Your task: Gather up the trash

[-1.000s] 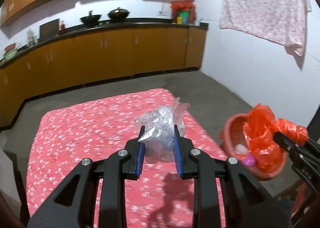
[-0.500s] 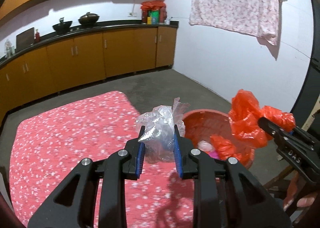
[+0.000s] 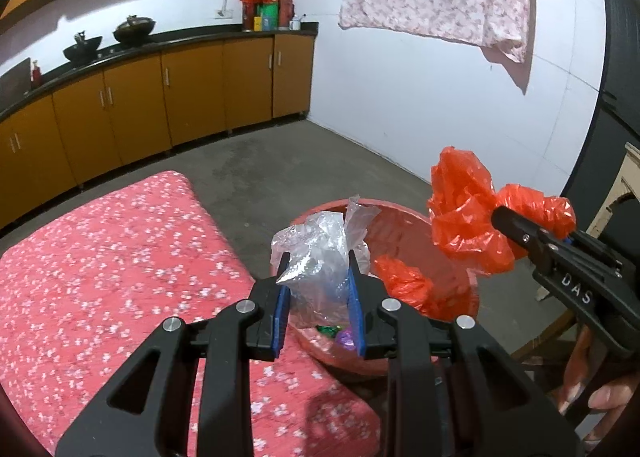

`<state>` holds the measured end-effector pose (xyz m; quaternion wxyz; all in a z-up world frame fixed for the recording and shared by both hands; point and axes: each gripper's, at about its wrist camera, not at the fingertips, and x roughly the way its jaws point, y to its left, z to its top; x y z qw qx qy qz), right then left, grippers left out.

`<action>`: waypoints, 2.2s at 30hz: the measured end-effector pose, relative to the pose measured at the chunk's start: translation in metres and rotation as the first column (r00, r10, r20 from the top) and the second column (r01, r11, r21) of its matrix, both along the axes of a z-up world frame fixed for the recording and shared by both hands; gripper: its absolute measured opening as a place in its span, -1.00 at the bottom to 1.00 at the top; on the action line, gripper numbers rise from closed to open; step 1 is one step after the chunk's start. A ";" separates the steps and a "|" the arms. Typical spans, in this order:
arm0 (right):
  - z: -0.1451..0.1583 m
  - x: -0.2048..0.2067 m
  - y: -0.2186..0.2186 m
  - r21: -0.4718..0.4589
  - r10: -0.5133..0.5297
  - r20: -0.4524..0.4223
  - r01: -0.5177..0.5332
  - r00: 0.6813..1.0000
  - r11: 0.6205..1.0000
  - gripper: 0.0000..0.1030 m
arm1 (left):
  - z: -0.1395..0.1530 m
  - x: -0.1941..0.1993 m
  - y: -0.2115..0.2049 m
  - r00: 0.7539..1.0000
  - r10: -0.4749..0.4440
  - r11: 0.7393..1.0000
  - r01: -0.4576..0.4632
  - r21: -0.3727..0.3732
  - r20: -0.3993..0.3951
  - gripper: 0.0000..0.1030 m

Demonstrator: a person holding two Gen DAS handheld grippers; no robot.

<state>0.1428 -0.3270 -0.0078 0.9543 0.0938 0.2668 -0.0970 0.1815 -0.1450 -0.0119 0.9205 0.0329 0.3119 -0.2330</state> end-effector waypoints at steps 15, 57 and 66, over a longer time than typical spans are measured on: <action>-0.017 0.025 -0.021 0.045 -0.032 -0.020 0.033 0.999 0.998 -0.30 | -0.022 0.021 -0.035 0.997 -0.056 0.998 0.056 -0.005 -0.043 -0.50; -0.014 -0.017 -0.017 -0.086 -0.137 0.121 0.147 0.983 0.985 0.92 | -0.012 0.012 -0.002 1.000 0.006 1.000 -0.006 -0.029 0.030 0.62; 0.003 -0.062 0.044 -0.150 -0.048 0.134 0.068 0.990 0.986 0.92 | 0.020 -0.056 0.062 0.975 0.130 0.990 -0.119 -0.071 0.182 0.96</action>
